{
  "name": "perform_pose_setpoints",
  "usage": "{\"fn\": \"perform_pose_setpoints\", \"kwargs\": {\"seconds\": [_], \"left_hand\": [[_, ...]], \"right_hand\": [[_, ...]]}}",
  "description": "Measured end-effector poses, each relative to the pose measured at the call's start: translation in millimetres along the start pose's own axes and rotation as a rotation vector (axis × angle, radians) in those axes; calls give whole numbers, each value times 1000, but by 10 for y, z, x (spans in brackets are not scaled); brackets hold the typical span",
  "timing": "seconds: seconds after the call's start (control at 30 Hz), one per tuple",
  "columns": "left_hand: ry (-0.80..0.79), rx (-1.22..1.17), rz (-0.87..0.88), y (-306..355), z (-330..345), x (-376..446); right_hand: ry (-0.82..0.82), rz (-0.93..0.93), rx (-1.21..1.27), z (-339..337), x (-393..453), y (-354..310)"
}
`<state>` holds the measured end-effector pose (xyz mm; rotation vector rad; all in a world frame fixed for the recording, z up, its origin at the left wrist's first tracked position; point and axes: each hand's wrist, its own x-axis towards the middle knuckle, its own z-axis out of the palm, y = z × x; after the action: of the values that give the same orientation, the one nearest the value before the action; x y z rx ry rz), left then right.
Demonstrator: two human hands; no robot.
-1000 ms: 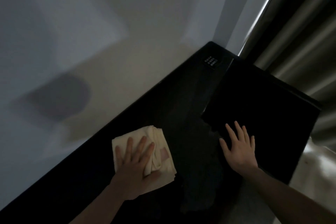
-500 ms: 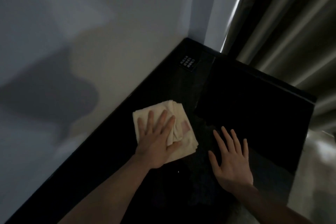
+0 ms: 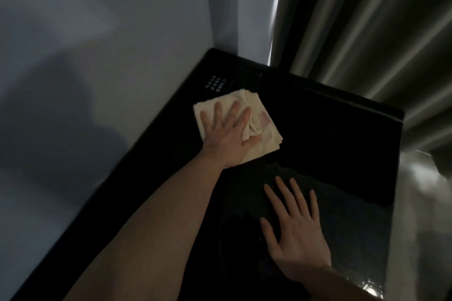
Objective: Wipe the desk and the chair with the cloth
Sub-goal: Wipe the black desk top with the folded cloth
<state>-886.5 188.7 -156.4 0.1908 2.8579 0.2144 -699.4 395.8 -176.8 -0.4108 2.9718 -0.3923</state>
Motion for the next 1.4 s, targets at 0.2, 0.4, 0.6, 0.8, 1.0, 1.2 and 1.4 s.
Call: {"fn": "perform_pose_setpoints", "kwargs": {"seconds": [0.2,0.4,0.6,0.8,1.0,1.2,1.4], "left_hand": [[34,9,29,159,-84,548],[69,-19,-23,301,-146,845],[124,-46,-135,417,-163,1062],[120,-74,-184,386,-211,1075],[98,-54,-304,-29,-235,875],[95,-92,-403,-431,-300,937],[149,-6,-382,-534,-329,1108]], "right_hand": [[24,-4,27,22,5,8],[-21,10,39,-22,8,-3],[-50,17,64,-88,20,-8],[-45,15,87,-97,10,-13],[-45,12,69,-103,-3,-12],[-35,10,56,-68,-6,-4],[-32,13,54,-44,0,1]]}}
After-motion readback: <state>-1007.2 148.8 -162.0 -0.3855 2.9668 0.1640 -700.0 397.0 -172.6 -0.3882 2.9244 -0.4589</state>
